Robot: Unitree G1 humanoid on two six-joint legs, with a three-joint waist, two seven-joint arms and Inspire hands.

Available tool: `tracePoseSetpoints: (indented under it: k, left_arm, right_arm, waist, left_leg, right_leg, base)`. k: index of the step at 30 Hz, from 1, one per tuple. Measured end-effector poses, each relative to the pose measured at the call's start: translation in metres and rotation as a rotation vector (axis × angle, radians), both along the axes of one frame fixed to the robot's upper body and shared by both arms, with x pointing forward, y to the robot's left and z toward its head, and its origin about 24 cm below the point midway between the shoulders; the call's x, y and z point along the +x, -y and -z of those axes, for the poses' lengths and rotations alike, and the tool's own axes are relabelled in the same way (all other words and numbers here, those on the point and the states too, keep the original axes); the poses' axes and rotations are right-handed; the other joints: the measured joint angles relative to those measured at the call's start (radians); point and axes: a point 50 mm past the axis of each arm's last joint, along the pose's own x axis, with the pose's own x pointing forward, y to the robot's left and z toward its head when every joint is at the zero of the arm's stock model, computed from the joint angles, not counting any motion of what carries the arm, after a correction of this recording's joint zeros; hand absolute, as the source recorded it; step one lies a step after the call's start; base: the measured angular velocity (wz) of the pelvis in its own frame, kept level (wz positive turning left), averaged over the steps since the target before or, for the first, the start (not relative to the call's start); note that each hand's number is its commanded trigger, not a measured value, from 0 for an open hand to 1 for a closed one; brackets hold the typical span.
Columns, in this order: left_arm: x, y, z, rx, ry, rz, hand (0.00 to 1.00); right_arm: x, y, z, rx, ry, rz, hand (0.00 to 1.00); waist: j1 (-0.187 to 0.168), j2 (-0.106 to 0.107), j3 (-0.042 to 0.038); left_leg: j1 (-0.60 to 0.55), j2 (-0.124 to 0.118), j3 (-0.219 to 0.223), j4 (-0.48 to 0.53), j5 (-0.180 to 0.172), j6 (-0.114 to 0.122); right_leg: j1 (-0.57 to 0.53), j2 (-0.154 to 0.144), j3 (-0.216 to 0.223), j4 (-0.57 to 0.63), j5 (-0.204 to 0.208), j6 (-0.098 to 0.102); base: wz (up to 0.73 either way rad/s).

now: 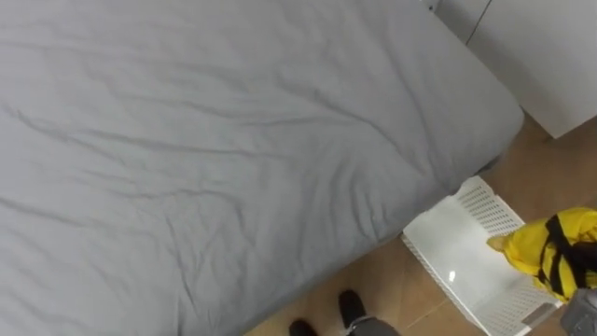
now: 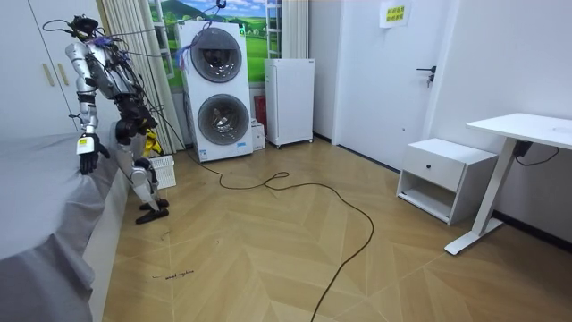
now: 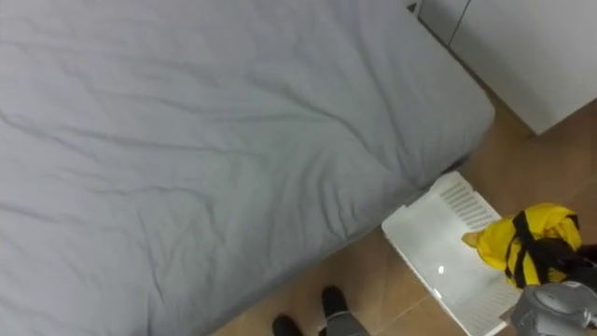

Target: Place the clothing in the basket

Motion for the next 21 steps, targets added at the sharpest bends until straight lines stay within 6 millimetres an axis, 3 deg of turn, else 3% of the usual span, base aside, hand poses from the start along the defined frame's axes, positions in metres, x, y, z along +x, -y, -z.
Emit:
tracePoseSetpoints:
  k: [1, 2, 3, 21]
  left_arm:
    - [0.001, 0.001, 0.0, -0.003, 0.005, 0.001, 0.0]
    - [0.003, 0.001, 0.0, -0.003, 0.011, 0.007, 0.0]
    - [0.003, 0.002, 0.0, -0.002, 0.017, 0.016, 0.0]
    - [0.007, 0.004, 0.0, -0.021, 0.039, 0.032, 0.0]
  right_arm:
    - [-0.002, 0.0, 0.002, 0.011, -0.004, 0.01, 1.0]
    - [-0.003, 0.0, 0.003, 0.017, -0.005, 0.015, 0.67]
    - [-0.003, -0.001, 0.005, 0.031, -0.002, 0.029, 0.0]
    - [-0.019, 0.006, 0.011, 0.078, 0.007, 0.086, 0.0]
  waist:
    - [0.009, 0.002, 0.0004]
    - [0.012, 0.003, 0.0007]
    - [0.013, 0.005, -0.0004]
    - [0.009, 0.01, -0.0009]
  left_leg:
    - [-0.005, 0.0, 0.0, 0.0, 0.002, 0.0]
    - [-0.007, 0.0, -0.001, 0.0, 0.005, 0.001]
    - [-0.011, 0.0, -0.002, 0.0, 0.007, 0.001]
    - [0.021, -0.01, -0.031, -0.003, 0.01, 0.003]
  right_leg:
    - [-0.005, -0.001, -0.001, 0.001, 0.0, 0.0]
    - [-0.006, -0.002, -0.001, 0.001, 0.0, -0.001]
    - [-0.01, -0.003, -0.004, 0.001, 0.0, -0.001]
    - [0.041, -0.033, -0.071, 0.0, -0.021, 0.0]
  base:
    - [0.0]
    - [0.05]
    - [0.09]
    - [0.1]
